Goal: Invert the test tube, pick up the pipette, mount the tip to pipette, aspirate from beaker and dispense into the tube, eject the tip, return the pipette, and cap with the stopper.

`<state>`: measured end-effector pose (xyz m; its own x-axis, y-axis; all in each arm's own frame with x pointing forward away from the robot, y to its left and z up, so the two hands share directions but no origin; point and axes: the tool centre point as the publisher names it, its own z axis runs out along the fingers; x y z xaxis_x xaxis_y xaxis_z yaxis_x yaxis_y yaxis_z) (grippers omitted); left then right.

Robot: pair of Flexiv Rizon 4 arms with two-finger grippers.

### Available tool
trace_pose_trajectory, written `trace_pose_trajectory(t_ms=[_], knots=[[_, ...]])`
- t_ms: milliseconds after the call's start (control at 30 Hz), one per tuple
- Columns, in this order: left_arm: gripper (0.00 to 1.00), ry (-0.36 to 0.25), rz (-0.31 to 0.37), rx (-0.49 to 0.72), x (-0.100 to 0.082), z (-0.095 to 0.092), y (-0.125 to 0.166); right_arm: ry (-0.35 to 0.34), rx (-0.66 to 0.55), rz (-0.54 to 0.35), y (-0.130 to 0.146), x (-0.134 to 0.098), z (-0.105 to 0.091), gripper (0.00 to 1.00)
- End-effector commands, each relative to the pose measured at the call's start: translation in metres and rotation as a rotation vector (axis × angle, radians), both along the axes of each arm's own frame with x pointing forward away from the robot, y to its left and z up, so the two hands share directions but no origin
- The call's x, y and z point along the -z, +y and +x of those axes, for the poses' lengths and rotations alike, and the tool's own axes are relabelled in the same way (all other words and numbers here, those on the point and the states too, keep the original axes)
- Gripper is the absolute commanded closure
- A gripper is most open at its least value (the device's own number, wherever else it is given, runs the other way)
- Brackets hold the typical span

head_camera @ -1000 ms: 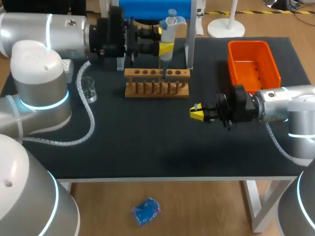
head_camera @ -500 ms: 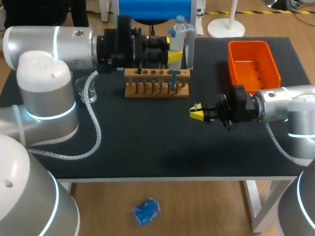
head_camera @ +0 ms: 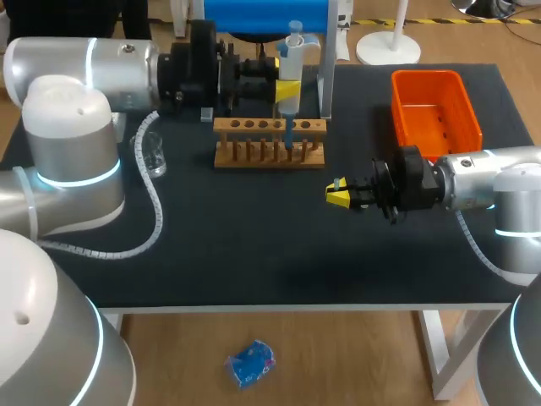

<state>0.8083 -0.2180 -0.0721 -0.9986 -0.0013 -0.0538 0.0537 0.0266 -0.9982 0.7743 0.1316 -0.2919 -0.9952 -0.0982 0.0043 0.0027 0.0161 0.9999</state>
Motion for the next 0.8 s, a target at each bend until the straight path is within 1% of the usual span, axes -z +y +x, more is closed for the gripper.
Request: trace_pose_trajectory(t_ms=[33,367,800], knots=[[1.00,0.005,0.010,0.014,-0.0008,0.0064,-0.0012,0.000,0.002,-0.002,-0.0002,-0.0006,-0.0008,1.00],[1.00,0.009,0.003,0.027,0.0016,0.0127,-0.0043,0.000,0.002,-0.002,-0.0002,-0.0006,-0.0008,1.00],[1.00,0.009,0.000,0.037,0.0041,0.0123,-0.0061,0.000,0.002,-0.002,-0.0002,-0.0006,-0.0008,1.00]])
